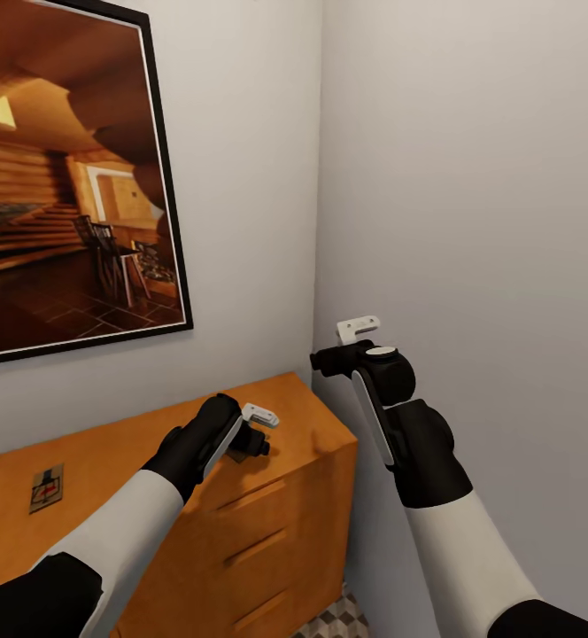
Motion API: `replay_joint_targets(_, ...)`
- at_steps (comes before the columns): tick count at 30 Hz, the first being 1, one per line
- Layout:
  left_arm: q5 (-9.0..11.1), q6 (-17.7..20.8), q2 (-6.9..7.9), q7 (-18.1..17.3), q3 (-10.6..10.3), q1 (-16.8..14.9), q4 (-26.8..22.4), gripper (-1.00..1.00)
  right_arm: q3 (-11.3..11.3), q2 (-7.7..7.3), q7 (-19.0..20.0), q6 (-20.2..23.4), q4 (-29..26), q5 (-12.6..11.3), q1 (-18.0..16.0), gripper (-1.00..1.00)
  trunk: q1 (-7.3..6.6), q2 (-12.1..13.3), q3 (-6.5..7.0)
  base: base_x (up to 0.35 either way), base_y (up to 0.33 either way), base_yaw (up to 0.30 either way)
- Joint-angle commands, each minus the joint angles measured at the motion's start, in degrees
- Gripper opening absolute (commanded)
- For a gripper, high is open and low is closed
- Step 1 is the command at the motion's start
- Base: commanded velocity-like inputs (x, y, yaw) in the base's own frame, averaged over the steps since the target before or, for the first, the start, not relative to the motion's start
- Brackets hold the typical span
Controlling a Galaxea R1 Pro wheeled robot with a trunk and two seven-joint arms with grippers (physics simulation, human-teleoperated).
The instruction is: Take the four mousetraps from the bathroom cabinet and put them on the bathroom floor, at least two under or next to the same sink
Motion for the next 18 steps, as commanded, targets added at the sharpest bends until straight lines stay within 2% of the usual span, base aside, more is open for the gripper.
replay_joint_targets(1, -0.70, 0.24, 0.04, -0.05, -0.12, -0.01, 0.03, 1.00, 0.07, 0.01, -0.01, 0.29, -0.03, 0.32, -0.07, 1.00, 0.01, -0.04, -0.09, 0.000, 0.017, 0.000)
replay_joint_targets(18, -0.19, 0.24, 0.09, -0.05, 0.18, -0.01, 0.24, 1.00, 0.07, 0.01, -0.01, 0.29, -0.03, 0.55, -0.07, 1.00, 0.01, -0.04, -0.09, 0.000, 0.004, 0.000)
